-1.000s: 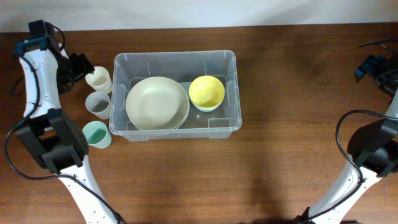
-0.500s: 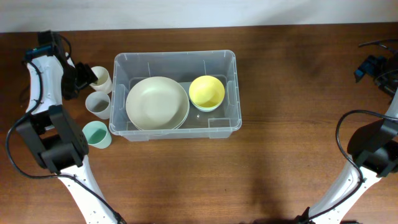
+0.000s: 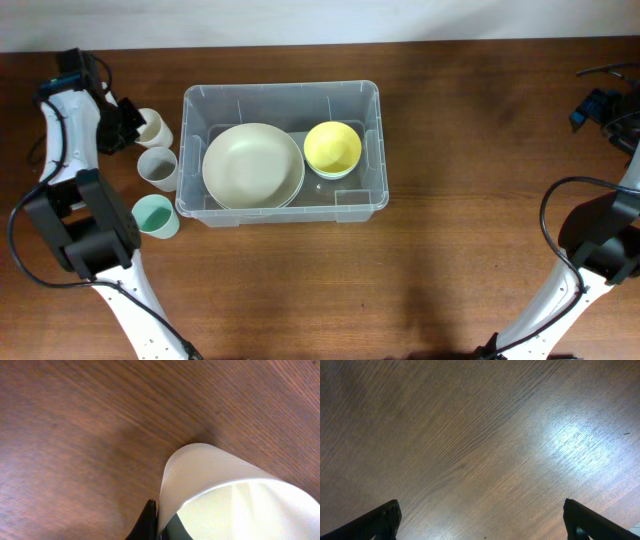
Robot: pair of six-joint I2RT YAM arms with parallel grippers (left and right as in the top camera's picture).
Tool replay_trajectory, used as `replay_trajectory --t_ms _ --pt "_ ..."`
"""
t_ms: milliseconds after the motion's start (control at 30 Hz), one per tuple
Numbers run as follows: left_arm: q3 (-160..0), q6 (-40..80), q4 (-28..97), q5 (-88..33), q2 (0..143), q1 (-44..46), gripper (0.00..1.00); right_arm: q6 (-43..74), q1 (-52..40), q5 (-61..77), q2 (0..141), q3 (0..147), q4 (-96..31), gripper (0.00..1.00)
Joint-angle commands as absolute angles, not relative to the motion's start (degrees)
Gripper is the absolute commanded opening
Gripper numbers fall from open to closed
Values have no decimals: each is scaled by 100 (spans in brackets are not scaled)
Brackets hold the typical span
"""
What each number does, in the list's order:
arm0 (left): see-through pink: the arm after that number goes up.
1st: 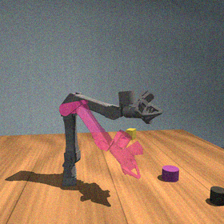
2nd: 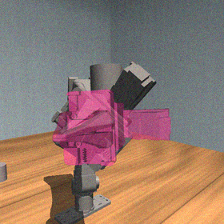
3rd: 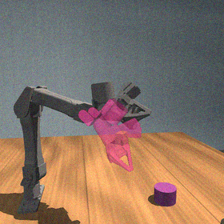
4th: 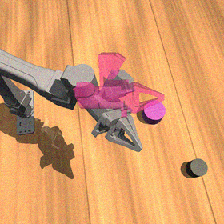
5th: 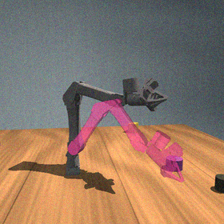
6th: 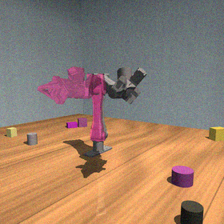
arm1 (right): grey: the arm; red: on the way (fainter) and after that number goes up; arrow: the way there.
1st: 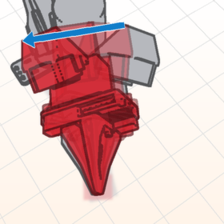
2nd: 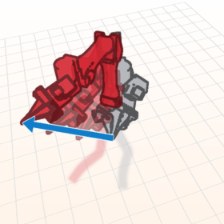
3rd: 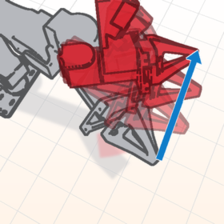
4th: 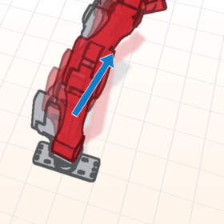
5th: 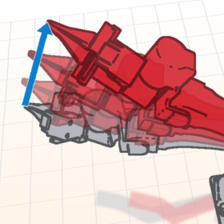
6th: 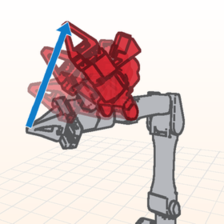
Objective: Pack container
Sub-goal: 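Move the left gripper to the cream cup and grasp it, then carry the cream cup into the bin and set it beside the yellow bowl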
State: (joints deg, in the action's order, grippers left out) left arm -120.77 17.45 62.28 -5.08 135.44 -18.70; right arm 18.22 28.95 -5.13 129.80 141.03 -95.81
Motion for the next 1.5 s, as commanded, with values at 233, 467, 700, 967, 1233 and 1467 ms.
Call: replay_trajectory --t_ms 233,467,700,967,1233,1467 --pt "-14103 1793 7491 -2679 12569 -2803 1 1868 2891 -565 12862 14088 -9577 99" --pt "-14149 425 7797 -3564 11592 -1933 1 1868 2891 -565 12862 14088 -9577 99" --pt "-14064 -95 8888 -2346 11485 -132 1 1868 2891 -565 12862 14088 -9577 99" --pt "-13478 -82 9041 -1549 11485 1621 1 1868 2891 -565 12862 14088 -9577 99" --pt "-12191 117 8414 -1170 11799 2502 1 1868 2891 -565 12862 14088 -9577 99" --pt "-11843 432 8117 -932 12272 2552 1 1868 2891 -565 12862 14088 -9577 99"
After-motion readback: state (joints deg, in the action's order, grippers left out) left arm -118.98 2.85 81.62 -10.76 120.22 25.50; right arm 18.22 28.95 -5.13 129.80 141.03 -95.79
